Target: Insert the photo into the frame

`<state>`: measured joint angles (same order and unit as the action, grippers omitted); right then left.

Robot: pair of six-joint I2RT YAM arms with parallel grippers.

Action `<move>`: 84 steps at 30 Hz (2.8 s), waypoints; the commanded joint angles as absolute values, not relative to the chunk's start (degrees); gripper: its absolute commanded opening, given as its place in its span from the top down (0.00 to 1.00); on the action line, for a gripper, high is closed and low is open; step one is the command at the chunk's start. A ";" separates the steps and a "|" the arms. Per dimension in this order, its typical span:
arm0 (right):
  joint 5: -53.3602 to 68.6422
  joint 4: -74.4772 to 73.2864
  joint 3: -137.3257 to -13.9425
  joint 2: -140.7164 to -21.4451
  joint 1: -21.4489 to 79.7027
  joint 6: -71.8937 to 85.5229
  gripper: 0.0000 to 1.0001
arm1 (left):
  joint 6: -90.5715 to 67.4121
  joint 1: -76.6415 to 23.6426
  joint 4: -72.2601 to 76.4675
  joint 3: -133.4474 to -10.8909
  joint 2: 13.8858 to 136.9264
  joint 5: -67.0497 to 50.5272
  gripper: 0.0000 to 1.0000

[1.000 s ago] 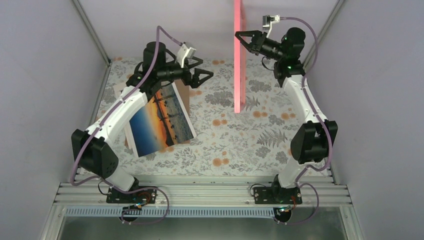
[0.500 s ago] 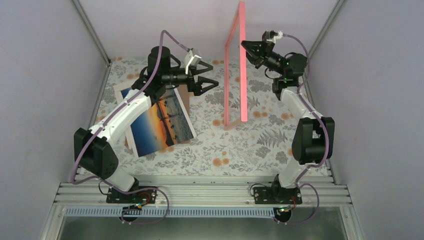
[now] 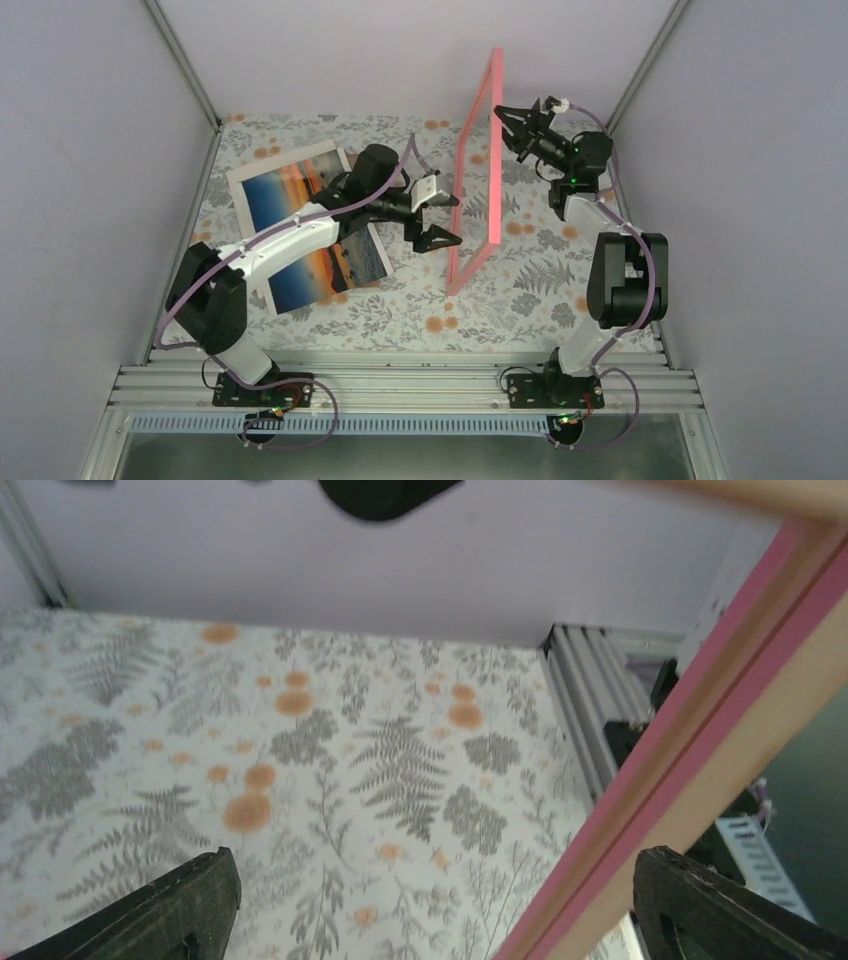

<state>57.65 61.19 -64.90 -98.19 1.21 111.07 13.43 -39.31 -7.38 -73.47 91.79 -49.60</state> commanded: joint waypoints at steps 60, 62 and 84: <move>51.92 -26.81 -80.06 -91.68 -22.56 34.13 0.00 | 26.83 -50.61 -23.00 -80.34 102.41 -21.39 0.98; 52.02 -28.41 -81.71 -91.67 -22.67 30.89 0.00 | 27.89 -51.59 -24.95 -81.27 103.62 -18.78 0.98; 68.67 -36.47 -85.78 -93.61 -20.81 13.65 0.03 | 20.01 -62.05 -42.38 -100.35 127.61 -7.62 0.93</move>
<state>60.88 -36.25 -87.26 -92.58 -21.23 14.57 24.12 -61.84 -41.93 -98.61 126.91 -5.30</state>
